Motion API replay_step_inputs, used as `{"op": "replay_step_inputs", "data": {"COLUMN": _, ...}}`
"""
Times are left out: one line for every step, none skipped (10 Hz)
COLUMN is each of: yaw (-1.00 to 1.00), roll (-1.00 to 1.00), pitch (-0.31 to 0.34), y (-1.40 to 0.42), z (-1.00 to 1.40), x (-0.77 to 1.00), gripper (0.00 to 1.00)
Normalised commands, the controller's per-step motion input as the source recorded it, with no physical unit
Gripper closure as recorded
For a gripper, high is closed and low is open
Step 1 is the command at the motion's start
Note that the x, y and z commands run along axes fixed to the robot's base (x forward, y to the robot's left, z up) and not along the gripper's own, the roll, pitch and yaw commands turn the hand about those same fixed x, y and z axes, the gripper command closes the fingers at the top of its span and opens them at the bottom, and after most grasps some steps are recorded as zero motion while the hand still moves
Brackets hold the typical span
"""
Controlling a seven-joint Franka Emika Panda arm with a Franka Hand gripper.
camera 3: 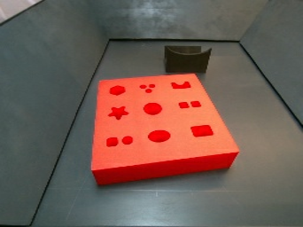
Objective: Pick up the arch object. Move up. Place the arch object on the fixture. Regrasp the arch object. Rotate the arch object. Move to above the board. Insert the arch object.
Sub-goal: Place the arch object on the fixture.
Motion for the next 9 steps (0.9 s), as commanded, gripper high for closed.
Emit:
{"op": "replay_step_inputs", "data": {"yaw": 0.03, "roll": 0.10, "pitch": 0.190, "y": -0.01, "z": 0.01, "x": 0.96, "gripper": 1.00}}
{"op": "replay_step_inputs", "data": {"yaw": -0.17, "roll": -1.00, "pitch": -0.017, "y": 0.01, "z": -0.49, "x": 1.00, "gripper": 1.00}}
{"op": "replay_step_inputs", "data": {"yaw": -0.17, "roll": -1.00, "pitch": -0.017, "y": 0.02, "z": -0.49, "x": 1.00, "gripper": 1.00}}
{"op": "replay_step_inputs", "data": {"yaw": -0.18, "roll": -1.00, "pitch": -0.034, "y": 0.06, "z": -0.37, "x": 0.99, "gripper": 1.00}}
{"op": "replay_step_inputs", "data": {"yaw": -0.18, "roll": -1.00, "pitch": -0.039, "y": 0.03, "z": -0.16, "x": 0.86, "gripper": 1.00}}
{"op": "replay_step_inputs", "data": {"yaw": -0.17, "roll": -1.00, "pitch": -0.022, "y": 0.03, "z": -0.08, "x": 0.71, "gripper": 1.00}}
{"op": "replay_step_inputs", "data": {"yaw": -0.17, "roll": -1.00, "pitch": -0.007, "y": 0.03, "z": -0.05, "x": 0.62, "gripper": 1.00}}
{"op": "replay_step_inputs", "data": {"yaw": -0.16, "roll": -1.00, "pitch": 0.012, "y": 0.04, "z": -0.03, "x": 0.43, "gripper": 1.00}}
{"op": "replay_step_inputs", "data": {"yaw": -0.16, "roll": -0.97, "pitch": 0.020, "y": 0.04, "z": -0.01, "x": 0.33, "gripper": 1.00}}
